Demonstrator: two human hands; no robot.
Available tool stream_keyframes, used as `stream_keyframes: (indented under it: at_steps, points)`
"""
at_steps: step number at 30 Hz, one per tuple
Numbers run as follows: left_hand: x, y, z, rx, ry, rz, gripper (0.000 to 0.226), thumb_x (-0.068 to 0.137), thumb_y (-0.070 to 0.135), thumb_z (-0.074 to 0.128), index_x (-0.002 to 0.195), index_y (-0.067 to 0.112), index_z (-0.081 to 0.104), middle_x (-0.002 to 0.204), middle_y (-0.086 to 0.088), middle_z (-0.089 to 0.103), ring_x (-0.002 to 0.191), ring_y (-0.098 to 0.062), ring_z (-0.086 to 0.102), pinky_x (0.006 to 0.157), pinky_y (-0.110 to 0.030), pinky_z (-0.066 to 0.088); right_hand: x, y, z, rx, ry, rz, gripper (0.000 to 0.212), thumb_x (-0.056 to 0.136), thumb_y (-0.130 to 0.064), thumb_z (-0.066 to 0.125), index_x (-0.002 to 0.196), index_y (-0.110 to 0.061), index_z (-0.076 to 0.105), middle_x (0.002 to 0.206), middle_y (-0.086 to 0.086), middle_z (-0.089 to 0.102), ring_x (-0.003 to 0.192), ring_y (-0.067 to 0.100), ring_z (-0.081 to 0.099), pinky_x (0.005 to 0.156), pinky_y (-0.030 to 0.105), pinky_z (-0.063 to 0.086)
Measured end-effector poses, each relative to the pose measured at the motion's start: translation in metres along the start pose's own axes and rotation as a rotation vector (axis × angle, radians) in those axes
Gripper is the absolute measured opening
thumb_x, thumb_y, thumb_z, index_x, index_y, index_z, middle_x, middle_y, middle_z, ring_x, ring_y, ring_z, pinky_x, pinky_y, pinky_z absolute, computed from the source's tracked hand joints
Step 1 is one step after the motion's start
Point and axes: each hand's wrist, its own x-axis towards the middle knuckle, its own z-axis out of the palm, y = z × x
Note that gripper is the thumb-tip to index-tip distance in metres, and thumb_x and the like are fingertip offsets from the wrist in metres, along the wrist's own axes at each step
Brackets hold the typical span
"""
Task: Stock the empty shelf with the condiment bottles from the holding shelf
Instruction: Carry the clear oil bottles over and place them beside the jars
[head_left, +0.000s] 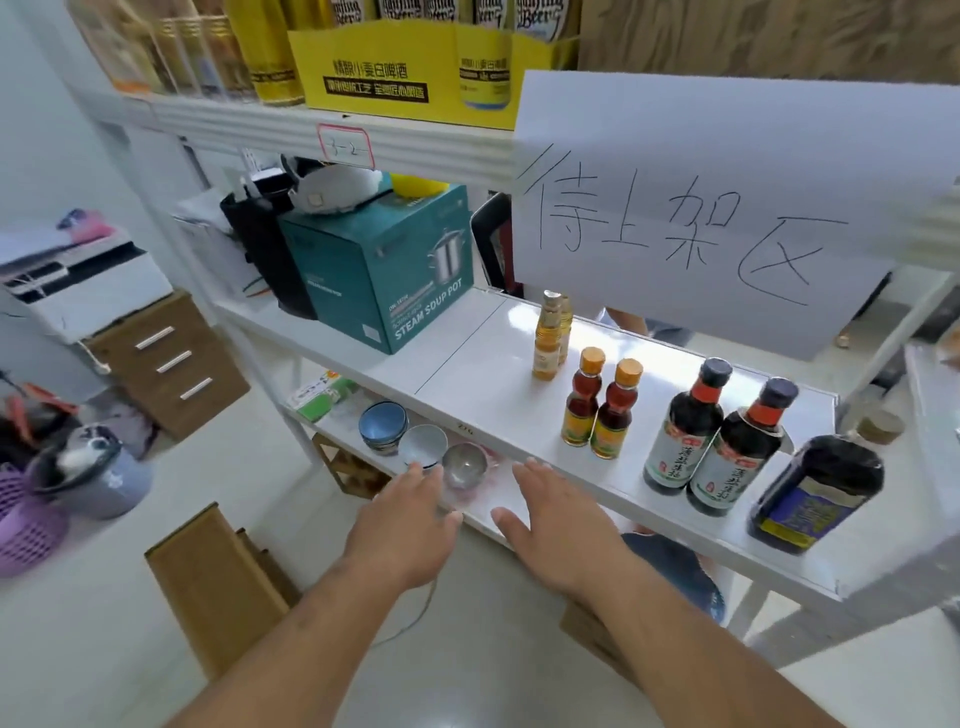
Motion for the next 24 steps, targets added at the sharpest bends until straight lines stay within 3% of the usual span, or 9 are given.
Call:
stream_keyframes:
  at_steps: [7,16,24]
  points:
    - [0.043,0.004,-0.013,-0.01,-0.032,0.028,0.071,0.103,0.053,0.039,0.163,0.027,0.012,0.172,-0.001,0.004,0.158,-0.02,0.009,0.124,-0.041,0.021,0.041,0.004,-0.008,0.014,-0.004,0.035,0.072,0.104,-0.062,0.031,0.163,-0.024,0.016,0.172,-0.003,0.014,0.158,0.018,0.013,0.126,0.035,0.015]
    - [0.15,-0.032,-0.042,-0.051,-0.085,0.186,0.072,0.102,0.053,0.04,0.163,0.027,0.013,0.173,0.002,0.001,0.158,-0.021,0.007,0.124,-0.051,0.023,0.119,-0.014,-0.015,0.08,0.1,0.273,0.074,0.101,-0.066,0.033,0.163,-0.028,0.016,0.171,-0.008,0.018,0.156,0.018,0.02,0.125,0.04,0.025]
    - [0.232,-0.083,-0.051,0.0,-0.166,0.315,0.072,0.102,0.054,0.039,0.163,0.027,0.012,0.172,0.001,0.003,0.158,-0.022,0.009,0.125,-0.047,0.021,0.179,-0.051,0.009,0.109,0.159,0.482,0.075,0.101,-0.066,0.035,0.162,-0.026,0.018,0.169,-0.006,0.022,0.154,0.018,0.025,0.124,0.039,0.027]
